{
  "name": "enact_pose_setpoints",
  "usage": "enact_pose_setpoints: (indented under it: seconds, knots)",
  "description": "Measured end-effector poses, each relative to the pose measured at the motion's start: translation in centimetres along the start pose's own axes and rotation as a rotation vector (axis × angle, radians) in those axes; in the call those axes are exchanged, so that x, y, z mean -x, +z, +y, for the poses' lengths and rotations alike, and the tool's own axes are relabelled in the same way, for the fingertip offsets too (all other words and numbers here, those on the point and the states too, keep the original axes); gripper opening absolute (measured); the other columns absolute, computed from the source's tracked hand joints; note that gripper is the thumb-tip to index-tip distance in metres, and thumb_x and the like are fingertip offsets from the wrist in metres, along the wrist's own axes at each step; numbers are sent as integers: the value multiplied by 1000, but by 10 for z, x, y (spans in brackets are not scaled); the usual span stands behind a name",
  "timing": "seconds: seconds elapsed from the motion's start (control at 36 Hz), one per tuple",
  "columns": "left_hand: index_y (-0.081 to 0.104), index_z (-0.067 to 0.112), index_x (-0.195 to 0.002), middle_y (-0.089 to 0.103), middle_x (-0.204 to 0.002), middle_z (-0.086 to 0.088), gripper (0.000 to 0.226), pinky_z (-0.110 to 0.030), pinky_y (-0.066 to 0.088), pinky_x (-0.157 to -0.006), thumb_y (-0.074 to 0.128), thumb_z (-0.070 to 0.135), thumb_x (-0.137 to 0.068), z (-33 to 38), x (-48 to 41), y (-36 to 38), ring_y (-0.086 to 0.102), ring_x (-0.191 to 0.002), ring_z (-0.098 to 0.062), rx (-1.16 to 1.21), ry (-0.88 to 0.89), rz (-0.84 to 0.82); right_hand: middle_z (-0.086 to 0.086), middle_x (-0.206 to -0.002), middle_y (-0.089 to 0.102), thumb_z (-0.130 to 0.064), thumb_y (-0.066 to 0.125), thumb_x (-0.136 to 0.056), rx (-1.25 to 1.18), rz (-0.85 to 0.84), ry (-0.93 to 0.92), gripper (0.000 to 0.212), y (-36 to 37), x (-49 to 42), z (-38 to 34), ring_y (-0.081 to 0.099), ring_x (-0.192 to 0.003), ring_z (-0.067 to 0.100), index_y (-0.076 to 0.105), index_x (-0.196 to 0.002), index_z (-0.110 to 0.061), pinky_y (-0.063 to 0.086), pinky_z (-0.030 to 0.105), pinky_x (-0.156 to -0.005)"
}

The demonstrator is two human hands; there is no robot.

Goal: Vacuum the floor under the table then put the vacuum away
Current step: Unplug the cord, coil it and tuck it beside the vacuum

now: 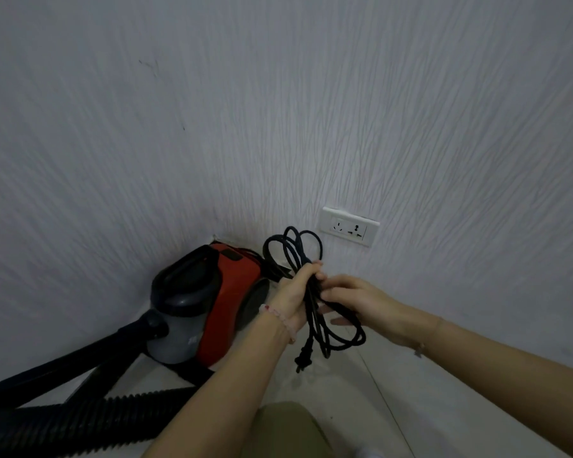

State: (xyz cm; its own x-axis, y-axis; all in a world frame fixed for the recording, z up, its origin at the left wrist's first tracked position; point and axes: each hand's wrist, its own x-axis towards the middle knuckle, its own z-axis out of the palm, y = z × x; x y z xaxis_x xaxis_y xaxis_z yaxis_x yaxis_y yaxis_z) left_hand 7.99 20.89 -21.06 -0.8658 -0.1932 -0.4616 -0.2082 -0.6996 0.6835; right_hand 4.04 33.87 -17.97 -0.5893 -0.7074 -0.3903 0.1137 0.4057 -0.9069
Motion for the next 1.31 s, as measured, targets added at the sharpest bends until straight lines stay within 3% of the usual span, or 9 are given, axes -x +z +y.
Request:
enact_pose_setpoints:
  seconds: [0.11, 0.36, 0.58, 0.69, 0.83, 0.92, 1.03, 1.14, 1.31]
  knots:
    - [67, 15, -108, 66, -107, -8, 19, -35, 58, -72, 56, 16, -93, -7, -8, 12, 64, -99, -18, -47, 13, -56, -3, -121, 61, -38, 68, -81, 13, 61, -33, 53, -7, -19, 5, 59, -108, 7, 48, -128, -21, 50, 26, -92]
    - [65, 19, -121, 61, -128, -11, 29, -33, 50, -97, 58, 18, -93, -19, -36, 10, 55, -121, -19, -342, -94, -108, 1, -123, 64, -17, 64, -87, -153, -152, -36, 30, -31, -49, 37, 59, -117, 11, 61, -116, -22, 44, 30, -103]
    - [73, 13, -96, 73, -98, -4, 14, -28, 57, -75, 64, 11, -86, -37, -65, 2, 66, -97, -15, -276, 48, 111, -3, -122, 66, -23, 67, -84, -156, -93, -72, 30, -38, -81, 74, 61, -113, 7, 63, -113, -30, 47, 27, -99]
    - [74, 7, -97, 74, -106, -4, 17, -33, 53, -93, 60, 6, -88, -41, -70, -11, 66, -108, -17, -339, 142, 96, -5, -116, 69, -29, 57, -89, -211, -104, -78, 23, -43, -88, 84, 65, -107, 7, 68, -109, -24, 53, 23, -87]
    - [66, 7, -68, 75, -80, -10, 34, -24, 58, -71, 47, -16, -85, -24, -64, -33, 73, -76, -17, -327, 254, 85, 5, -102, 68, -17, 58, -90, -264, 261, -173, 17, -55, -117, 89, 63, -102, 22, 67, -102, -9, 53, 31, -91]
    - [57, 3, -66, 73, -70, -5, 23, -23, 56, -62, 48, -16, -76, -7, -51, -43, 62, -51, -11, -411, 295, 36, -1, -118, 53, -6, 66, -83, -53, 352, -239, 42, -54, -145, 92, 51, -105, 12, 51, -120, -16, 42, 15, -84]
    - [61, 12, -53, 70, -65, -6, 24, -24, 53, -56, 45, -5, -57, 11, -32, -61, 49, -38, -8, -373, 289, -42, -6, -126, 44, -8, 69, -82, 9, 245, -318, 66, -32, -178, 98, 40, -118, 4, 37, -139, -19, 35, -1, -84]
    - [59, 17, -48, 65, -63, -3, 11, -24, 53, -57, 58, 6, -47, 29, -21, -91, 44, -36, -6, -303, 305, -64, -1, -116, 46, -12, 69, -81, 25, 437, -409, 46, -14, -203, 91, 46, -108, 10, 46, -120, -21, 41, 27, -98]
    - [57, 16, -46, 63, -60, -4, 8, -25, 53, -57, 57, 8, -46, 55, 1, -111, 46, -39, -8, -309, 325, -71, 3, -114, 43, -19, 58, -91, 386, 546, -500, 30, 2, -228, 81, 42, -106, 12, 59, -119, -10, 28, 9, -85]
